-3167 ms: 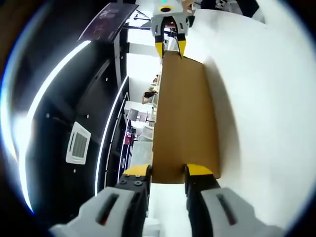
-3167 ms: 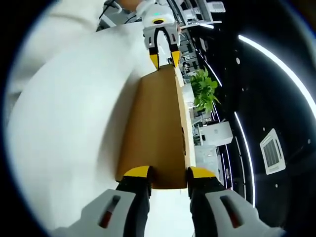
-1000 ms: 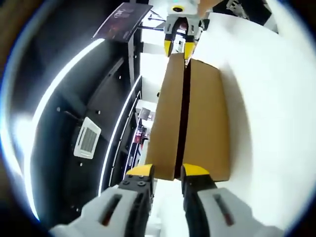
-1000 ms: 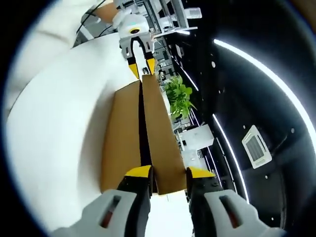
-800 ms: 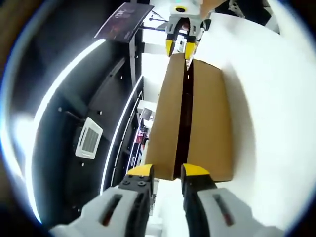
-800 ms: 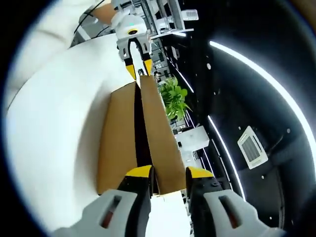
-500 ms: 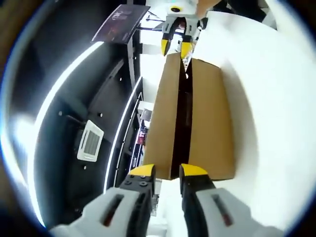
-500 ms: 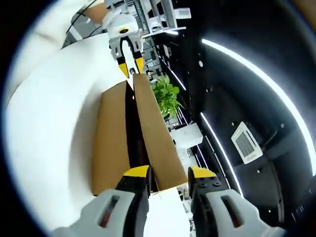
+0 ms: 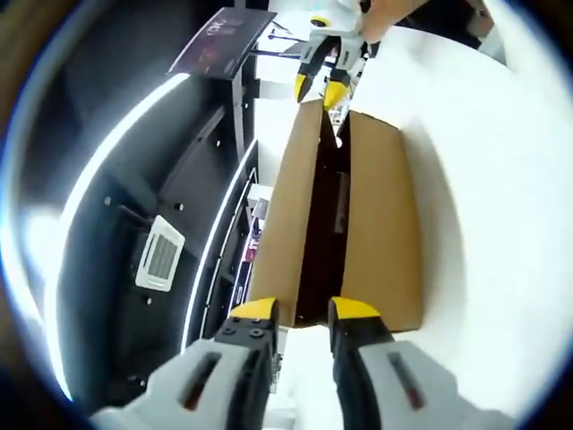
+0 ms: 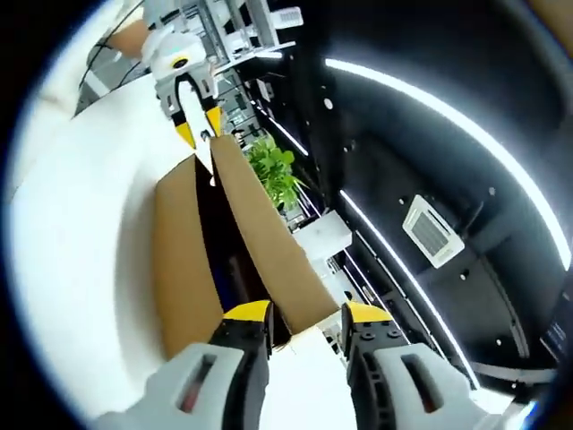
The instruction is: Operate the shoe box by opening the lid, removing the specified soft item, and placing it in the target area until the item is outside and the box remains undamaged.
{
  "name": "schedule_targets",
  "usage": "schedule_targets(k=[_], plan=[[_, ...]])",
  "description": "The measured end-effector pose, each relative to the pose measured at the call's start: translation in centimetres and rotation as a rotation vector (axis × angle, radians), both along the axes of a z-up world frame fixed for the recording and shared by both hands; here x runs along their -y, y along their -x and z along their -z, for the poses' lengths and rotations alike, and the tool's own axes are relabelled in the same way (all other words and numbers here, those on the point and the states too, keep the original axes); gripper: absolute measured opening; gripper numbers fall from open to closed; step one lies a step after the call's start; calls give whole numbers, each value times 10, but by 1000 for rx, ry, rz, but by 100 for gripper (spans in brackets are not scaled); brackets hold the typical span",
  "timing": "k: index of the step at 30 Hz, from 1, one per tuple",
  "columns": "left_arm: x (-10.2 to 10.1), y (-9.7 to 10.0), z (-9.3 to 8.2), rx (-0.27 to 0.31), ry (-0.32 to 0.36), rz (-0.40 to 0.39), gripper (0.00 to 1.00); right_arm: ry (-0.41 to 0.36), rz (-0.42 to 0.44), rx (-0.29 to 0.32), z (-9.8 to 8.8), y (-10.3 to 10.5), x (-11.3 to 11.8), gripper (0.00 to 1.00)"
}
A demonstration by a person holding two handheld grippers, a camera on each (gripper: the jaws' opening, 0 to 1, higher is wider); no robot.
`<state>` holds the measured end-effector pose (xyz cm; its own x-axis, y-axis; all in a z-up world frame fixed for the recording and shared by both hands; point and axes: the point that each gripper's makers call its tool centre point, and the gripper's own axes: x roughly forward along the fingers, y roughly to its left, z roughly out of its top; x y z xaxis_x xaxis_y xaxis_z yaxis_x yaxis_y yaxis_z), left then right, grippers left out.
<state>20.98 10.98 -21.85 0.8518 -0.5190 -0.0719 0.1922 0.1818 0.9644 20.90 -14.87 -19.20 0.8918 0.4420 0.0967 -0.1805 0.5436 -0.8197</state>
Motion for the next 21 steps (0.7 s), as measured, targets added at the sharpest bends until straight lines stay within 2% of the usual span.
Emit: schedule_targets(k=[2,7,8,13,21], plan=[[0,0,-1,-3,11,2,23,-60,5,-14,-2,-1,2,32],[0,0,-3,-11,36,4,23,-137,14,-22,-5,-1,3,32],[1,0,-4,-13,42,6,23,-202,26,-35,-6,-2,4,32],[1,-2,-5,-10,41,3,25,-311,39,-71,-7,-3,6,32],[1,-2,-6,-12,45,2,25,-332,33,-91,-6,-4,2,22]])
